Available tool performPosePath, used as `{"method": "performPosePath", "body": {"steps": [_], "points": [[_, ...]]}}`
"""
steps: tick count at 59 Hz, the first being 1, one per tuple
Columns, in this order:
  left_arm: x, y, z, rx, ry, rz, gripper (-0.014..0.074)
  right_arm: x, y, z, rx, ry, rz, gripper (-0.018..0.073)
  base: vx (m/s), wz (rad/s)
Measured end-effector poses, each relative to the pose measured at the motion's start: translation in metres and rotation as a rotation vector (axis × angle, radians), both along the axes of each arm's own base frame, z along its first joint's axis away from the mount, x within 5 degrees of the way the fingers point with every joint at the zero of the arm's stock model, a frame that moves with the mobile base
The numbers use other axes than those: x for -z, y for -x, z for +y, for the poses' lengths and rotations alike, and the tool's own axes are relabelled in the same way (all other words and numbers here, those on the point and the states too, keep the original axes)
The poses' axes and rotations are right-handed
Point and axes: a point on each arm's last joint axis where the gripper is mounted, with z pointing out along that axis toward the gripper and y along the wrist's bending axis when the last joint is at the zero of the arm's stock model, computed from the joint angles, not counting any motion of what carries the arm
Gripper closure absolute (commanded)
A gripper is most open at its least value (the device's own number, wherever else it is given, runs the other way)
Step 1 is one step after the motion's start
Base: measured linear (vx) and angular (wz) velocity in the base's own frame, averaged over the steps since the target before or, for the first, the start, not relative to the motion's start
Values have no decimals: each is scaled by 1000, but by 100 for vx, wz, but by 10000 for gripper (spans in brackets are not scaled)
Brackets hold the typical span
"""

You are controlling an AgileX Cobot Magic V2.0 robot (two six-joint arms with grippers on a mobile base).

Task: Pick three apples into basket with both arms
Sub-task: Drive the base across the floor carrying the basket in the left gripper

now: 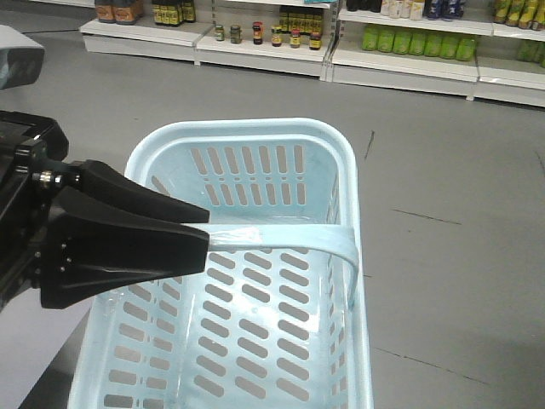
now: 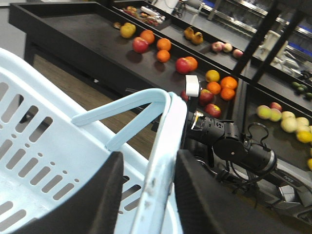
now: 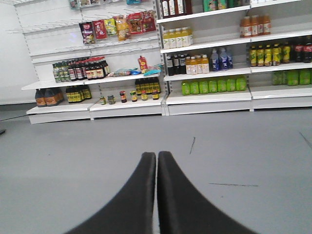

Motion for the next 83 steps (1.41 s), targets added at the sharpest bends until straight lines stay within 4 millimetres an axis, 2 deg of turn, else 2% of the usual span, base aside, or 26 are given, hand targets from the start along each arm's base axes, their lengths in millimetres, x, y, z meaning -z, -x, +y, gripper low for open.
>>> {"method": "performPosePath", "body": {"steps": [37, 83], "points": [[0, 0, 0, 1, 0, 2, 602, 0, 0, 0, 0, 0, 0, 564, 13, 8], [0, 0, 0, 1, 0, 2, 602, 0, 0, 0, 0, 0, 0, 564, 21, -11]]}}
